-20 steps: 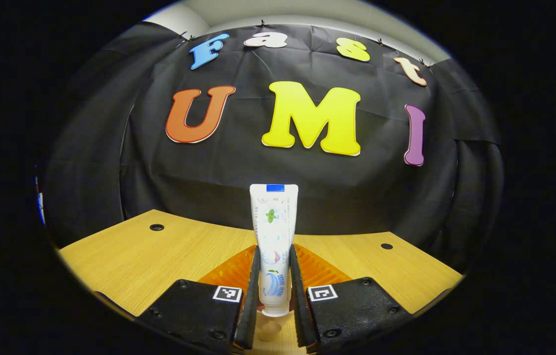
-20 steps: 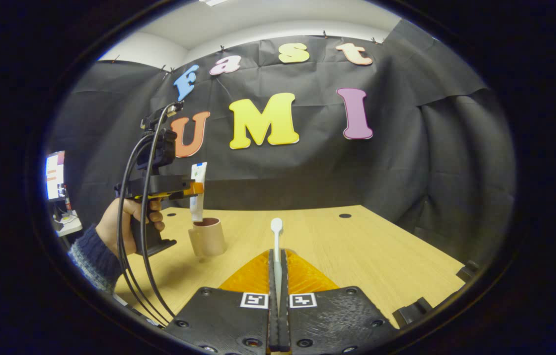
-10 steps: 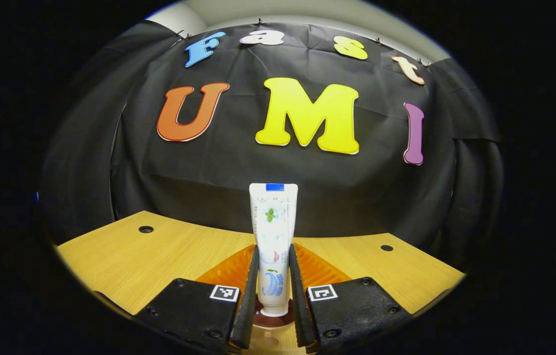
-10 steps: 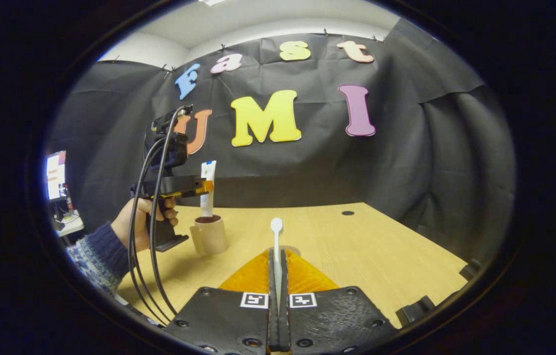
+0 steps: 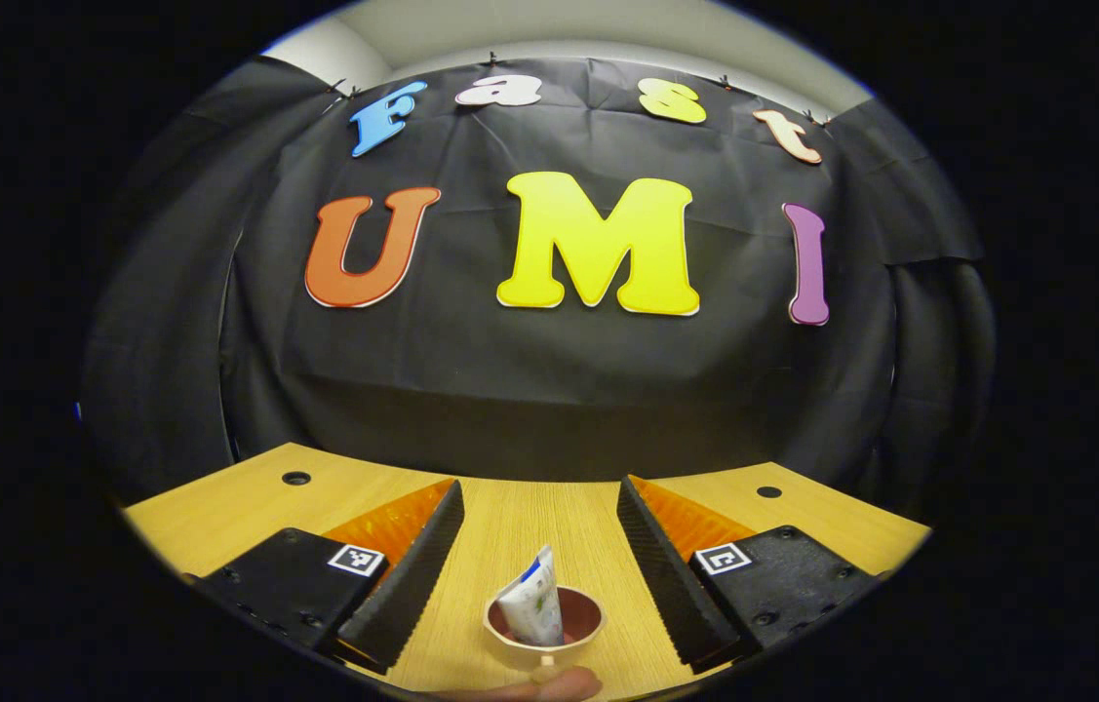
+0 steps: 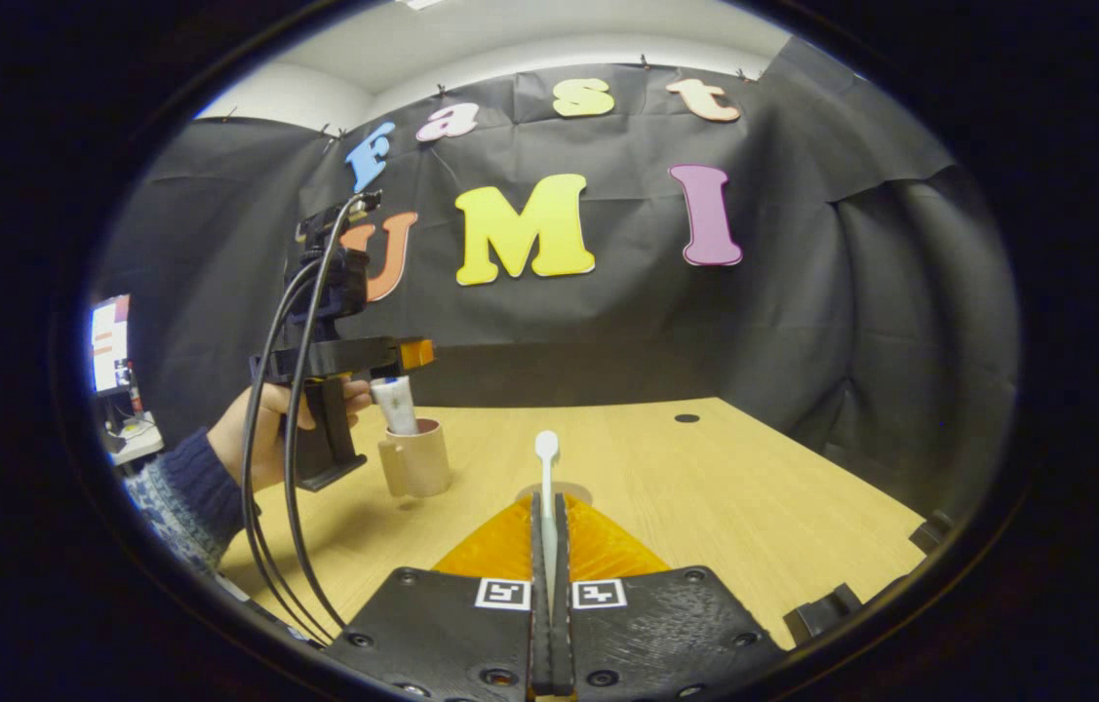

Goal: Put the toothbrush and toothpaste on the desktop into the cup, then pick up the cup and place it on the coaster on the desktop.

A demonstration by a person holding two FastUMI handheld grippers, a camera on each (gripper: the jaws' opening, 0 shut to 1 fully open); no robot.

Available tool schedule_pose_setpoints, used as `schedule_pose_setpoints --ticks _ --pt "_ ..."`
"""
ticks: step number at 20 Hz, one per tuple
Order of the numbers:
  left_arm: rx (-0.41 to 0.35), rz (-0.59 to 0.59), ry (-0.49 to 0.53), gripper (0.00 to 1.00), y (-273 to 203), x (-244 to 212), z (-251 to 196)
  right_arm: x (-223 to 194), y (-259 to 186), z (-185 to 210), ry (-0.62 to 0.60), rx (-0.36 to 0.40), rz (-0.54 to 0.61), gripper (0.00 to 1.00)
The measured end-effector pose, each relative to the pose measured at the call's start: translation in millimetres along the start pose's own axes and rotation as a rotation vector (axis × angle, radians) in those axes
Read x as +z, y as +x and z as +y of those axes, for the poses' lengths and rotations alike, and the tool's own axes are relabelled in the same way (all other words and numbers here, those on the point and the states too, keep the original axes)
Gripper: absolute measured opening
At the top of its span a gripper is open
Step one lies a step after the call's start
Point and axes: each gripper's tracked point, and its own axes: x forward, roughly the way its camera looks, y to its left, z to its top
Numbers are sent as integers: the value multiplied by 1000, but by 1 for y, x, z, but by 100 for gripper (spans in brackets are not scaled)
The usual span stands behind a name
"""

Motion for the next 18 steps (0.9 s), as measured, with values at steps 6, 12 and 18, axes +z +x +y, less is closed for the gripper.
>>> schedule_pose_setpoints --ticks 6,12,18 --pt "9 -28 57 100 -38 12 8 9 12 15 9 26 2 1" --pt "41 -10 45 100 -99 -14 32 31 43 51 -1 71 -6 2" --pt "53 42 -17 100 -153 -55 66 68 84 107 16 126 -52 2"
